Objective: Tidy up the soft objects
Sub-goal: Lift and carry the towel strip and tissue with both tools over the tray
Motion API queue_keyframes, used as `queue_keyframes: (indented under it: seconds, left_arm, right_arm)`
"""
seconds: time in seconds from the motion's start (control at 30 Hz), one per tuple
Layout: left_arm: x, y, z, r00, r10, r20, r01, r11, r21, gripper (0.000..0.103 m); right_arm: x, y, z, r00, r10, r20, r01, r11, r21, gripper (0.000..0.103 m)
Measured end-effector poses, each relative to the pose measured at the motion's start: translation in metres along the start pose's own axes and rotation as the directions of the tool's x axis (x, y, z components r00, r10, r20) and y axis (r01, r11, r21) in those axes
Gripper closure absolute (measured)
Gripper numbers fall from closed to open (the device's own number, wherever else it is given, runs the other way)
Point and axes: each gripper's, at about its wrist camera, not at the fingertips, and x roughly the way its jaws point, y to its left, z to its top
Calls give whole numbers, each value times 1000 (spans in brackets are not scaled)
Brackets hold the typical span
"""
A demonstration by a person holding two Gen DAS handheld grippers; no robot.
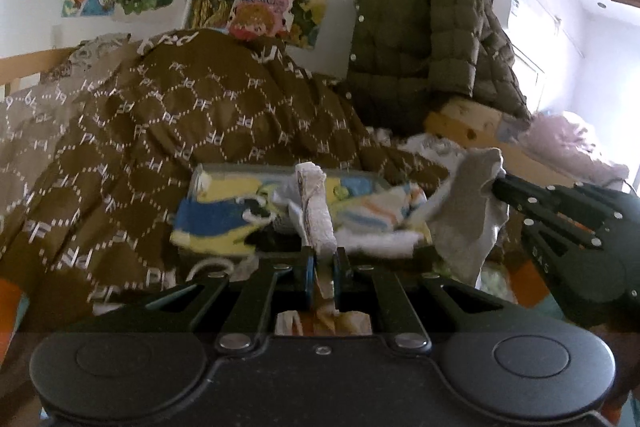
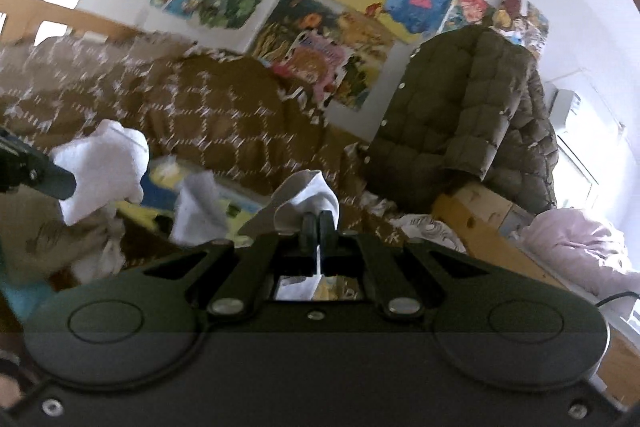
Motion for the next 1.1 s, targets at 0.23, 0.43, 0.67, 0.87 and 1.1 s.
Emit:
queue_keyframes:
  seconds: [0.23, 0.43, 0.67, 0.87, 1.1]
  left_arm:
    - [31, -7, 19, 1000, 8, 22, -9, 1000, 27, 94]
    - [59, -4, 31, 999, 20, 29, -21, 999, 26, 94]
    - [96, 8, 43, 998, 64, 26, -64, 998, 3, 94]
    - [124, 18, 54, 995, 97, 9, -97, 995, 6, 94]
    - [157, 19, 60, 994, 110, -4, -110, 993, 51, 94]
  right_arm:
    - [28, -8, 8, 999, -17, 51, 15, 998, 53, 103]
    - [53, -11, 9, 998, -4, 61, 0, 998, 68, 103]
    - [84, -6, 11, 997, 40, 65, -45, 996, 78, 103]
    - [129, -15, 18, 996, 57, 70, -72, 972, 222, 103]
    - [169, -27, 9, 995, 93, 48, -102, 960, 261, 103]
